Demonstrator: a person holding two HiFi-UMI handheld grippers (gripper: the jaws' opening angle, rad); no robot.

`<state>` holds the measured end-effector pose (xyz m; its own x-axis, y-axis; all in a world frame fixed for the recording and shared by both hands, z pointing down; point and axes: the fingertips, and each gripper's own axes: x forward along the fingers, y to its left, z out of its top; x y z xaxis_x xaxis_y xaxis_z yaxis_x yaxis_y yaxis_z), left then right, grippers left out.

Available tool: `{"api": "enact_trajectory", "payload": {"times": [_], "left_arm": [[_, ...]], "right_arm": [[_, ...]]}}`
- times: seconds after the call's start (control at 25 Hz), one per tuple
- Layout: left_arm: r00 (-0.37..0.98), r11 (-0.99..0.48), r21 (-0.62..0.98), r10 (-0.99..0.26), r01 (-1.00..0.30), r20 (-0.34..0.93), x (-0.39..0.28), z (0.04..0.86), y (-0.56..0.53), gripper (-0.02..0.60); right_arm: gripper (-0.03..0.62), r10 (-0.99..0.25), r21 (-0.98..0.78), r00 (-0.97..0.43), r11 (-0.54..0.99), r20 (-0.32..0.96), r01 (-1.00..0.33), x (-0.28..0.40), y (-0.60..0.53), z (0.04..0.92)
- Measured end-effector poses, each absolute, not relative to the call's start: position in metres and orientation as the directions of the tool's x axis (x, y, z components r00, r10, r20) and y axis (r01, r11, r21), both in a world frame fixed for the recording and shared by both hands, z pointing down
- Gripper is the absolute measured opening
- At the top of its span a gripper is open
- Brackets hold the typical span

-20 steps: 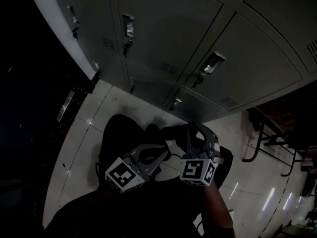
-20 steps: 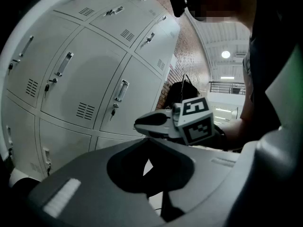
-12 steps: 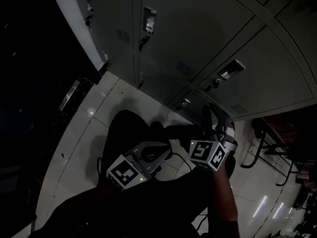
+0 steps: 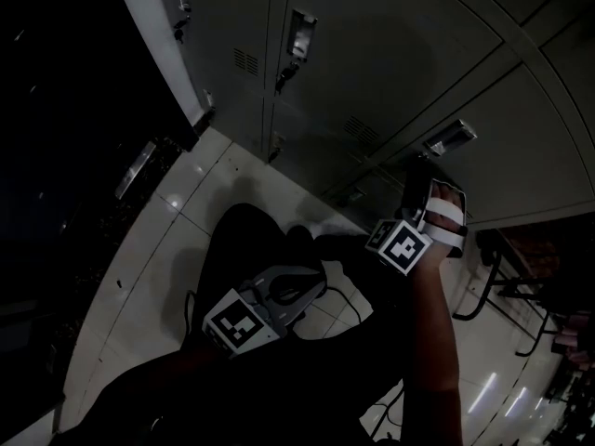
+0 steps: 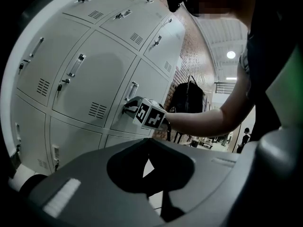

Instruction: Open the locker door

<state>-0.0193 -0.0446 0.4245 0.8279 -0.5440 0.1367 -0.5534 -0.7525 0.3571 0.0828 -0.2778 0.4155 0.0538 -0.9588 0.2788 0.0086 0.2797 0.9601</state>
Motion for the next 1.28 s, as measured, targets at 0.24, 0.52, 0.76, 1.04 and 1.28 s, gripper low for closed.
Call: {"api": "enact_trajectory", "payload": {"times": [0.24, 0.52, 0.76, 1.04, 1.28], "left_arm": [[0.829, -0.755, 0.354, -0.542, -0.552, 0.137, -0.021, 0.425, -0.043, 0.012], [0.847, -0.784, 0.33, -0.515, -0.527, 0.129, -0.015, 0.421, -0.032, 0.012], [0.864, -0.802, 0.325, -0.486, -0.502, 0.134, -0.001, 0.418, -0.018, 0.011], [0.877, -0.827, 0.292, -0.459, -0.48, 0.14, 0.012, 0.414, -0.01, 0.012], [0.88, -0.834, 0.28, -0.448, -0.475, 0.156, 0.018, 0.415, -0.005, 0.012]], "right_arm": [[0.032, -0.965, 0.966, 0.038, 0.258, 0.258, -0.006, 0.076, -0.259, 0.411], [0.037, -0.964, 0.965, -0.027, 0.263, 0.263, -0.006, 0.085, -0.15, 0.409], [0.038, -0.949, 0.95, 0.048, 0.308, 0.311, -0.047, 0.131, -0.082, 0.41], [0.037, -0.937, 0.945, 0.136, 0.312, 0.323, -0.094, 0.18, -0.046, 0.411], [0.035, -0.921, 0.946, 0.227, 0.29, 0.317, -0.145, 0.225, -0.027, 0.414]]}}
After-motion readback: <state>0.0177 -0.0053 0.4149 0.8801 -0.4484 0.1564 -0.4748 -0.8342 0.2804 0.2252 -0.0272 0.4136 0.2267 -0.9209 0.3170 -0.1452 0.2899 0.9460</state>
